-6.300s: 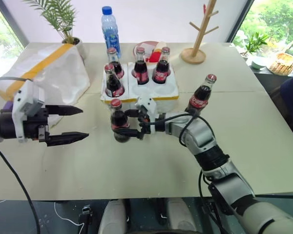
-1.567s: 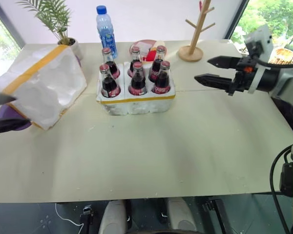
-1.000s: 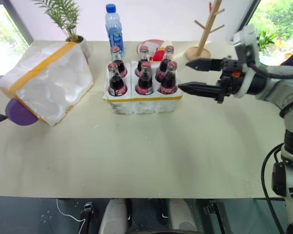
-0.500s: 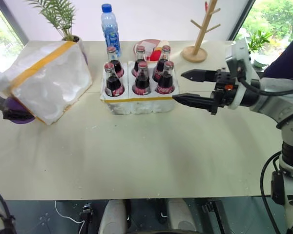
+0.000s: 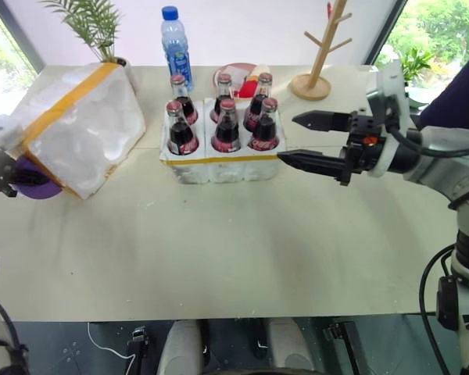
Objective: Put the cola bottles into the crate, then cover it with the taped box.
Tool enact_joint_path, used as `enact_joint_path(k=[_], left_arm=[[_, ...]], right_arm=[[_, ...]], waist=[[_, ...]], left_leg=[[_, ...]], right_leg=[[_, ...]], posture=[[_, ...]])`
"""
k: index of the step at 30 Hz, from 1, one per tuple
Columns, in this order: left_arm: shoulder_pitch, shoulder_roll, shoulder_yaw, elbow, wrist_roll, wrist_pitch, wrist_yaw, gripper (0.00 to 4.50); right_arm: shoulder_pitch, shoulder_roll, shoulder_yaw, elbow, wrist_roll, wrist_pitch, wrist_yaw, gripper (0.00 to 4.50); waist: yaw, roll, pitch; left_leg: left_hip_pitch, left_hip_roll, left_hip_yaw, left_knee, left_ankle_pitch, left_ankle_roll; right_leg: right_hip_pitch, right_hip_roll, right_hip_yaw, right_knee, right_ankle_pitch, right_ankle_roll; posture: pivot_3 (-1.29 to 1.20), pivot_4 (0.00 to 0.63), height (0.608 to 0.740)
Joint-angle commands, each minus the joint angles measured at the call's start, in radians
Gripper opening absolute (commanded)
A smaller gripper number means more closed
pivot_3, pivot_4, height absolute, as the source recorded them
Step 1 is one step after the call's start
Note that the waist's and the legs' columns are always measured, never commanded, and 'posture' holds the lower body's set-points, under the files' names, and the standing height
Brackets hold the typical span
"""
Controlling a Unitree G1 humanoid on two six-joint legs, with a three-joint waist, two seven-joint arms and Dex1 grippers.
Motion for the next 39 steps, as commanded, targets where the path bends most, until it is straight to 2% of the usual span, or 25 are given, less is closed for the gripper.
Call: enact_joint_path(k=[1,6,11,15,18,22,24,26,28,35,39], left_arm=[[-0.007,0.037,0.014,-0.006,0.007,-0.026,0.028,0.27],[-0.001,0.04,0.08,-0.034,-0.036,-0.14,0.232,0.27],[0.051,0.032,0.124,-0.13,-0.036,-0.383,0.507,0.27],[0.115,-0.015,0.152,-0.32,-0.038,-0.544,0.704,0.27],[0.132,-0.083,0.183,-0.517,-0.054,-0.553,0.808,0.27],[0.138,-0.161,0.19,-0.738,-0.041,-0.514,0.879,0.27],[0.167,-0.182,0.16,-0.867,0.008,-0.51,0.891,0.27],[0.207,-0.163,0.122,-0.961,0.103,-0.564,0.922,0.27],[0.246,-0.14,0.098,-1.016,0.186,-0.595,0.952,0.27],[0.374,-0.14,0.066,-1.127,0.379,-0.467,0.992,0.27],[0.404,-0.171,0.048,-1.159,0.384,-0.463,0.988,0.27]], right_arm=[[-0.007,-0.024,-0.021,-0.003,0.032,0.011,0.014,4.5],[0.02,-0.075,-0.046,0.011,0.008,-0.007,0.021,4.5],[0.087,-0.15,-0.106,0.029,0.011,-0.004,0.039,4.5],[0.134,-0.182,-0.146,0.028,0.019,0.007,0.027,4.5],[0.15,-0.186,-0.163,0.032,0.024,0.015,0.013,4.5],[0.16,-0.182,-0.166,0.03,0.025,0.015,-0.001,4.5],[0.17,-0.176,-0.171,0.026,0.026,0.017,-0.018,4.5],[0.18,-0.174,-0.177,0.02,0.028,0.017,-0.033,4.5],[0.191,-0.174,-0.186,0.015,0.034,0.018,-0.045,4.5],[0.222,-0.172,-0.234,0.007,0.068,0.033,-0.077,4.5],[0.21,-0.165,-0.224,0.009,0.079,0.034,-0.099,4.5]], waist=[[-0.001,0.0,0.0],[0.0,-0.001,0.0],[0.004,-0.002,0.0],[0.006,-0.003,0.0],[0.013,-0.003,-0.001],[0.019,-0.003,-0.001],[0.018,-0.003,-0.001],[0.015,-0.002,-0.001],[0.014,-0.002,-0.001],[0.02,-0.002,-0.001],[0.026,-0.002,-0.001]], left_leg=[[0.0,0.0,0.0,0.0,0.0,0.0],[0.0,0.0,0.0,0.0,0.0,0.0],[0.0,0.0,0.0,0.0,0.0,0.0],[0.0,0.0,0.0,0.001,0.0,0.0],[0.0,0.0,0.0,0.002,0.0,0.0],[0.0,-0.001,0.0,0.003,0.0,0.001],[0.0,-0.001,0.0,0.003,0.0,0.001],[0.001,-0.001,0.001,0.003,0.0,0.001],[0.002,-0.001,0.001,0.003,0.0,0.001],[0.002,-0.001,0.001,0.004,0.0,0.001],[0.002,-0.001,0.001,0.004,0.0,0.001]], right_leg=[[0.0,0.0,0.0,0.0,0.0,0.0],[0.0,0.0,0.0,0.0,0.0,0.0],[0.0,-0.002,0.0,0.0,0.0,0.0],[0.001,-0.003,0.0,0.0,0.001,0.002],[0.002,-0.004,0.0,0.0,0.002,0.003],[0.003,-0.003,0.001,0.0,0.002,0.004],[0.003,-0.002,0.001,-0.001,0.002,0.004],[0.003,-0.001,0.001,-0.001,0.002,0.004],[0.003,-0.001,0.002,0.0,0.002,0.004],[0.004,-0.001,0.003,0.0,0.002,0.004],[0.004,-0.001,0.002,0.0,0.002,0.004]], posture=[[0.0,0.15,0.74],[0.0,0.15,0.74],[0.0,0.15,0.74],[0.0,0.15,0.74],[0.0,0.15,0.74],[0.0,0.15,0.74],[0.0,0.15,0.74],[0.0,0.15,0.74],[0.0,0.15,0.74],[0.0,0.15,0.74],[0.0,0.15,0.74]])
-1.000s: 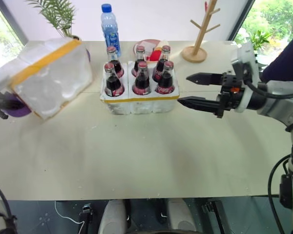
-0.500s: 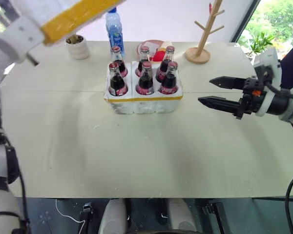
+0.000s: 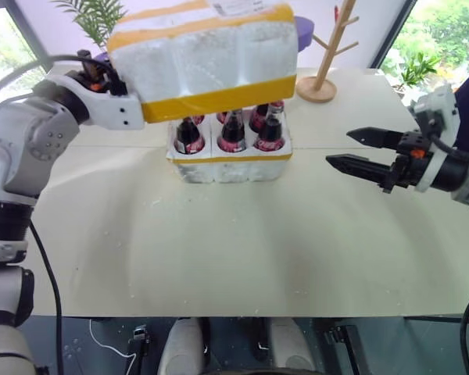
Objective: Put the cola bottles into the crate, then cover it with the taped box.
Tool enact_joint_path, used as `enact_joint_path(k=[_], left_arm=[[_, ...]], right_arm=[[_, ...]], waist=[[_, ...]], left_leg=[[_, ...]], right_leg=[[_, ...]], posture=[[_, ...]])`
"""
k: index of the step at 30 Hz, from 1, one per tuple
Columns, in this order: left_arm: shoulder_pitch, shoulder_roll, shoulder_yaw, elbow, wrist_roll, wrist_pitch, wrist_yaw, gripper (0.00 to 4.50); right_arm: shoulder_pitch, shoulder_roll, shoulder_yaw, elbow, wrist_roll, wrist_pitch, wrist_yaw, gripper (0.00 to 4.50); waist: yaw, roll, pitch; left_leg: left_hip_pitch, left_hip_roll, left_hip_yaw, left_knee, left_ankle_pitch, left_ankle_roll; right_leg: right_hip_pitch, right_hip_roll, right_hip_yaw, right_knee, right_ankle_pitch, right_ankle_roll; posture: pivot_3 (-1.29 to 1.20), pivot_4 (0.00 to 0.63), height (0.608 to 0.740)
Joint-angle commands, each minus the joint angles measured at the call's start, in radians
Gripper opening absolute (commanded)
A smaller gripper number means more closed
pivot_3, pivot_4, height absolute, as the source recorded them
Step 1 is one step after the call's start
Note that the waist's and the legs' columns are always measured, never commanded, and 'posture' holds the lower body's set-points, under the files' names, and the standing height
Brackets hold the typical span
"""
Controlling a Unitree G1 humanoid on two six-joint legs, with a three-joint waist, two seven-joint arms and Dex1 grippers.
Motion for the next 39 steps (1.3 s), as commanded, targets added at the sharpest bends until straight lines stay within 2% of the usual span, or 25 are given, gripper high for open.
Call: enact_joint_path(k=[1,8,17,29,31,33,34,36,39], left_arm=[[0.016,-0.014,0.0,-0.048,0.006,0.0,0.005,0.27],[-0.023,-0.079,-0.018,0.002,0.008,-0.021,0.036,0.27],[-0.111,-0.068,-0.05,0.054,0.056,-0.08,0.051,0.27],[-0.074,-0.012,-0.053,0.055,0.089,-0.133,0.039,0.27],[-0.059,-0.019,-0.048,0.044,0.082,-0.12,0.028,1.28],[-0.042,-0.021,-0.044,0.027,0.081,-0.117,0.027,1.98],[-0.032,-0.02,-0.042,0.018,0.078,-0.119,0.026,2.56],[-0.001,-0.013,-0.034,-0.004,0.059,-0.129,0.018,3.37],[0.05,0.0,-0.008,-0.041,0.036,-0.14,0.03,3.37]], right_arm=[[-0.024,0.0,-0.023,-0.025,0.021,-0.007,-0.018,4.5],[-0.032,0.019,-0.003,-0.019,0.019,-0.017,-0.032,4.5],[-0.012,0.026,-0.013,-0.043,0.036,-0.017,-0.043,4.5],[0.002,0.025,-0.012,-0.052,0.045,-0.034,-0.045,4.5],[-0.004,0.026,-0.005,-0.048,0.043,-0.039,-0.044,4.5],[-0.011,0.029,0.005,-0.041,0.04,-0.045,-0.045,4.5],[-0.014,0.03,0.01,-0.037,0.037,-0.048,-0.044,4.5],[-0.018,0.032,0.018,-0.031,0.033,-0.053,-0.043,4.5],[-0.016,0.035,0.028,-0.028,0.03,-0.059,-0.041,4.5]], waist=[[0.001,0.0,0.0],[0.001,0.0,0.0],[0.001,0.0,0.0],[-0.003,0.0,0.0],[-0.002,0.0,0.0],[-0.001,0.0,0.0],[-0.001,0.0,0.0],[-0.001,0.0,0.0],[-0.001,0.0,0.0]], left_leg=[[0.0,0.0,0.0,0.0,0.0,0.0],[0.0,0.0,0.0,0.001,0.0,0.0],[-0.001,0.0,-0.001,0.003,0.0,0.001],[-0.001,0.0,-0.001,0.004,-0.001,0.002],[-0.001,0.001,-0.001,0.004,-0.001,0.002],[-0.001,0.001,-0.001,0.004,-0.001,0.002],[-0.001,0.001,-0.001,0.004,-0.001,0.002],[-0.001,0.001,-0.001,0.004,-0.001,0.002],[-0.001,0.001,-0.001,0.004,-0.001,0.002]], right_leg=[[0.0,0.0,0.0,0.0,0.0,0.0],[0.001,0.0,0.0,0.0,0.0,0.0],[0.001,0.0,-0.001,0.0,0.0,0.0],[0.001,0.0,-0.001,0.0,0.0,0.001],[0.001,0.0,-0.001,0.0,0.0,0.001],[0.001,0.0,-0.001,0.0,0.0,0.001],[0.001,0.0,-0.001,0.0,0.0,0.001],[0.001,0.0,-0.001,0.0,0.0,0.001],[0.001,0.0,-0.001,0.0,0.0,0.001]], posture=[[0.0,0.15,0.74],[0.0,0.15,0.74],[0.0,0.15,0.74],[0.0,0.15,0.74],[0.0,0.15,0.74],[0.0,0.15,0.74],[0.0,0.15,0.74],[0.0,0.15,0.74],[0.0,0.15,0.74]])
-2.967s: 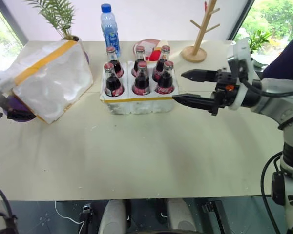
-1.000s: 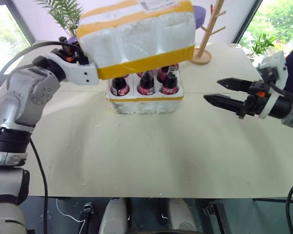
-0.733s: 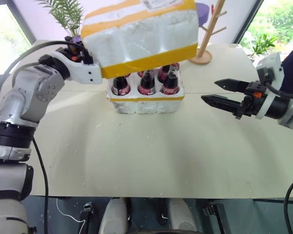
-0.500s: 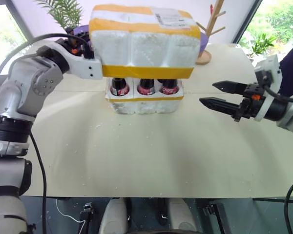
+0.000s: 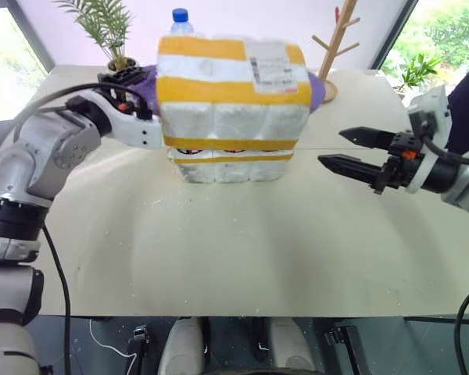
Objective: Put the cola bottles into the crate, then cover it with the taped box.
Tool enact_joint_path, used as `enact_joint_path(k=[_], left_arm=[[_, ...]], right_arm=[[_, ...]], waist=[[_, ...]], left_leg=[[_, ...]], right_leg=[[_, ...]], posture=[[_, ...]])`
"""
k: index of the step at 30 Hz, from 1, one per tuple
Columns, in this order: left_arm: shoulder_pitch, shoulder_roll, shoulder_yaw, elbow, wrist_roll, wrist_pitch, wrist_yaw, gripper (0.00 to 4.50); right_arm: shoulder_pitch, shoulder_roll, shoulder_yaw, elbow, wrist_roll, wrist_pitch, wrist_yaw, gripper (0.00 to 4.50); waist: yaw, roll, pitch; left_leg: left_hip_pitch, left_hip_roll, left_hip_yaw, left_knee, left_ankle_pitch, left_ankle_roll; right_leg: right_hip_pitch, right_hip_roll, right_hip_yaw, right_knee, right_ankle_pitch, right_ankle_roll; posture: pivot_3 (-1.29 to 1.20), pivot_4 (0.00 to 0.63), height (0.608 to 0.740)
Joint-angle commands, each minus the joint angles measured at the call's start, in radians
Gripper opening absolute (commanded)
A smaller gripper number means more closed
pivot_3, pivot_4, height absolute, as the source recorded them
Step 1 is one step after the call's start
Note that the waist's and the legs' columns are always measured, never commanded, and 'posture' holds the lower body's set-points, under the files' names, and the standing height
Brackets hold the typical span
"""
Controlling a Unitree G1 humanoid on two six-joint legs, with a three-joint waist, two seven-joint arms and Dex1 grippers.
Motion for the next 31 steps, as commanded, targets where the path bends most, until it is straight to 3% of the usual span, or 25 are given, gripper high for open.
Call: enact_joint_path(k=[1,6,10,13,16,18,20,27,31], left_arm=[[0.032,0.032,0.06,-0.063,-0.033,-0.011,0.02,3.37],[0.17,0.078,0.141,-0.133,-0.107,-0.026,0.018,3.37],[0.336,0.095,0.267,-0.199,-0.278,0.009,-0.051,3.37],[0.511,0.073,0.392,-0.235,-0.506,0.063,-0.157,3.37],[0.627,-0.014,0.536,-0.28,-0.875,0.401,-0.314,3.37],[0.591,-0.032,0.631,-0.33,-1.177,0.758,-0.362,3.37],[0.52,0.022,0.696,-0.344,-1.384,0.985,-0.433,3.37],[0.37,0.256,0.727,-0.298,-1.658,1.275,-0.721,3.37],[0.289,0.311,0.665,-0.254,-1.636,1.275,-0.772,3.37]], right_arm=[[-0.019,0.004,-0.009,-0.004,-0.002,-0.026,0.005,4.5],[-0.017,0.006,-0.003,0.003,-0.004,-0.027,0.01,4.5],[-0.005,-0.002,-0.004,0.01,-0.01,-0.031,0.023,4.5],[0.002,-0.005,-0.005,0.025,-0.021,-0.039,0.036,4.5],[-0.007,0.006,0.019,0.057,-0.041,-0.058,0.05,4.5],[-0.019,0.01,0.041,0.077,-0.056,-0.073,0.068,4.5],[-0.051,0.006,0.062,0.108,-0.066,-0.085,0.1,4.5],[-0.147,0.0,0.135,0.169,-0.095,-0.119,0.22,4.5],[-0.197,0.01,0.184,0.215,-0.137,-0.153,0.273,4.5]], waist=[[0.0,0.0,0.0],[-0.003,0.0,0.0],[-0.003,0.0,0.0],[-0.005,0.0,0.0],[-0.007,0.001,0.0],[-0.004,0.0,0.0],[0.0,-0.001,0.001],[-0.008,0.001,0.0],[-0.01,0.001,0.001]], left_leg=[[0.0,0.0,0.0,0.0,0.0,0.0],[0.0,0.001,0.0,0.0,0.0,0.0],[0.0,0.002,0.0,0.0,0.0,0.0],[0.0,0.003,0.0,0.0,0.0,0.0],[0.001,0.003,0.0,0.0,0.0,0.0],[0.001,0.003,0.0,0.0,0.0,0.0],[0.0,0.003,-0.002,0.003,0.0,0.0],[0.001,0.0,-0.003,0.004,-0.001,0.002],[0.001,0.001,-0.002,0.003,-0.001,0.002]], right_leg=[[0.0,0.0,0.0,0.0,0.0,0.0],[0.0,0.0,0.0,0.0,0.0,0.0],[0.0,-0.001,0.0,0.0,0.0,0.0],[0.0,-0.002,0.0,0.0,0.0,0.0],[0.0,-0.002,0.0,0.001,0.0,0.0],[0.0,-0.002,0.0,0.001,0.0,0.0],[0.001,-0.001,-0.002,0.002,0.0,0.0],[0.002,-0.001,-0.001,0.0,0.0,0.0],[0.002,0.001,-0.001,0.0,0.0,0.0]], posture=[[0.0,0.15,0.74],[0.0,0.15,0.74],[0.0,0.15,0.74],[0.0,0.15,0.74],[0.0,0.15,0.74],[0.0,0.15,0.74],[0.0,0.15,0.74],[0.0,0.15,0.74],[0.0,0.15,0.74]])
